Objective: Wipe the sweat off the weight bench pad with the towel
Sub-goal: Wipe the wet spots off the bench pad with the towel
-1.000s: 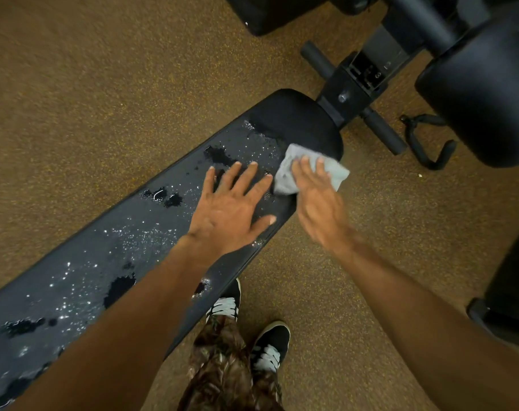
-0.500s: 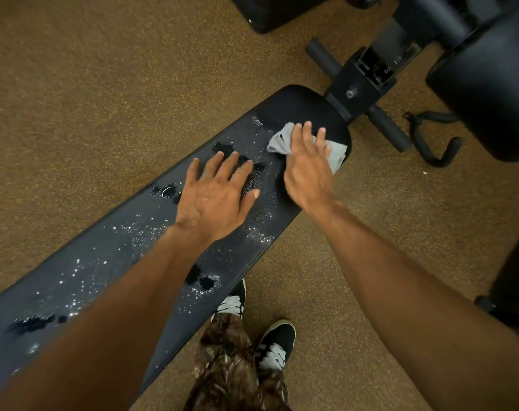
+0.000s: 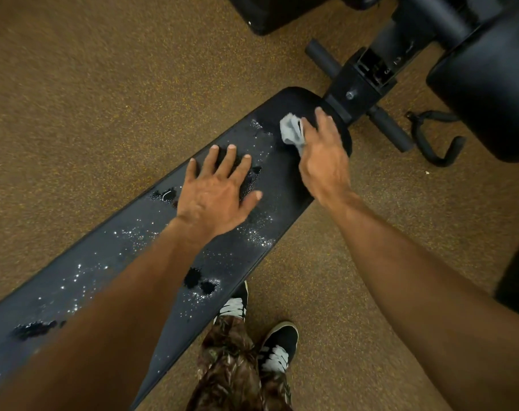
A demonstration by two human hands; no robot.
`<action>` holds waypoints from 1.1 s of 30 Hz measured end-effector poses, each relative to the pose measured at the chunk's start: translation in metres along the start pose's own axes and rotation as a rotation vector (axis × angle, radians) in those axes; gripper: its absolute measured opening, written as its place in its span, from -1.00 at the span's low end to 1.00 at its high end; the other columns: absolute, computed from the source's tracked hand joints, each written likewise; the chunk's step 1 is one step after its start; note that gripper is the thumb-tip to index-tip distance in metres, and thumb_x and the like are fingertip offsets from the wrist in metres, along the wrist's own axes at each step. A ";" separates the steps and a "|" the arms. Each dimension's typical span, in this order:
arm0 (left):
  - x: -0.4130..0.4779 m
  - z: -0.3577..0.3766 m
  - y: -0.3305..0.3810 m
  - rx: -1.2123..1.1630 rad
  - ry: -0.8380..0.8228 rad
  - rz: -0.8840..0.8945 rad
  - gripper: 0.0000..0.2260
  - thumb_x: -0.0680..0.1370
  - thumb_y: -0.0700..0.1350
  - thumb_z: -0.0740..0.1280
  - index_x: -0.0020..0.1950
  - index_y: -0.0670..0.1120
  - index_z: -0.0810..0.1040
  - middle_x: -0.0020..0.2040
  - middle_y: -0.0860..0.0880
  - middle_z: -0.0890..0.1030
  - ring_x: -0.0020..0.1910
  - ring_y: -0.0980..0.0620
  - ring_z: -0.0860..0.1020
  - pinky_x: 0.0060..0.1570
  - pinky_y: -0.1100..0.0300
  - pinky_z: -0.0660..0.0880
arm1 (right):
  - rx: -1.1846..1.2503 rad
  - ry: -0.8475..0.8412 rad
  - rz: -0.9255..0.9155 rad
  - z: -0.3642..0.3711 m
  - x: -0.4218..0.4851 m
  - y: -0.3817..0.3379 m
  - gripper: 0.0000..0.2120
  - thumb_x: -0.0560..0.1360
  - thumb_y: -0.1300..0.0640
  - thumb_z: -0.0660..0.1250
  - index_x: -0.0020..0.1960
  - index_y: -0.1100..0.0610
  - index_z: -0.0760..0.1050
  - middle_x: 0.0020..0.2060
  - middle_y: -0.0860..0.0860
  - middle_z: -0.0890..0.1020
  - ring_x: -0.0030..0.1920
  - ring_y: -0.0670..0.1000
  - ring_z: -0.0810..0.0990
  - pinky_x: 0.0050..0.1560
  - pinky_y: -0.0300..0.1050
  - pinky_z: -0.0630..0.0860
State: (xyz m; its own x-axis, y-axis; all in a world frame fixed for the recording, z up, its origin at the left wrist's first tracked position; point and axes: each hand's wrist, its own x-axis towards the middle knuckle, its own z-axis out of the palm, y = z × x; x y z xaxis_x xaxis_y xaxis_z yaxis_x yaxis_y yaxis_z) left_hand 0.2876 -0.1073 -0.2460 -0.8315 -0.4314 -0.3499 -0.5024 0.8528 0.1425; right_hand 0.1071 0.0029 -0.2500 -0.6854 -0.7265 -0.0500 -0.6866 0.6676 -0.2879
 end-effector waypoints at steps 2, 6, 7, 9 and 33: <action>-0.004 0.002 0.009 0.035 -0.023 0.005 -0.15 0.46 0.52 -0.15 0.63 0.07 -0.10 0.64 -0.09 -0.06 0.60 -0.23 -0.08 0.47 -0.33 0.02 | -0.019 0.149 -0.064 -0.008 0.010 0.000 -0.66 0.60 0.17 0.18 0.35 0.12 0.49 0.26 0.19 0.43 0.21 0.22 0.44 0.14 0.06 0.51; -0.008 0.008 0.018 0.026 -0.081 -0.005 0.04 0.31 0.65 -0.02 0.61 0.10 -0.22 0.63 -0.06 -0.18 0.58 -0.25 -0.21 0.45 -0.42 -0.05 | 0.102 0.302 -0.081 -0.030 0.016 0.005 -0.56 0.57 0.01 0.07 0.24 0.24 0.53 0.09 0.22 0.51 0.02 0.11 0.49 0.01 -0.06 0.48; -0.007 0.008 0.018 0.024 -0.088 -0.006 0.07 0.30 0.65 0.03 0.61 0.09 -0.23 0.63 -0.06 -0.20 0.58 -0.25 -0.23 0.44 -0.44 -0.05 | 0.102 0.325 -0.068 -0.037 0.019 0.009 -0.51 0.55 -0.04 0.04 0.23 0.25 0.53 0.09 0.22 0.51 0.02 0.07 0.46 0.01 -0.15 0.41; -0.005 0.008 0.018 0.021 -0.097 -0.007 0.12 0.27 0.65 0.09 0.61 0.08 -0.25 0.63 -0.06 -0.21 0.58 -0.26 -0.25 0.43 -0.46 -0.04 | 0.041 0.360 -0.058 -0.048 0.028 0.016 -0.57 0.57 0.00 0.05 0.24 0.21 0.53 0.11 0.20 0.51 0.05 0.10 0.46 -0.01 -0.22 0.30; -0.004 0.011 0.022 0.046 -0.115 -0.023 0.17 0.24 0.66 0.10 0.60 0.06 -0.31 0.62 -0.06 -0.26 0.56 -0.26 -0.29 0.42 -0.47 -0.06 | 0.043 0.127 -0.161 -0.018 0.042 -0.014 -0.59 0.58 0.18 0.15 0.40 0.00 0.44 0.15 0.11 0.49 0.11 0.15 0.49 0.03 0.02 0.50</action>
State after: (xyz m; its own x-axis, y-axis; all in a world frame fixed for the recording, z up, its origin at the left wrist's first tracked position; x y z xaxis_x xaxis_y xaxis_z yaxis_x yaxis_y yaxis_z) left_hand 0.2823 -0.0839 -0.2513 -0.7858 -0.4171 -0.4568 -0.5078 0.8566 0.0913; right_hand 0.0831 -0.0343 -0.2311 -0.5948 -0.7948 0.1205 -0.7806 0.5351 -0.3229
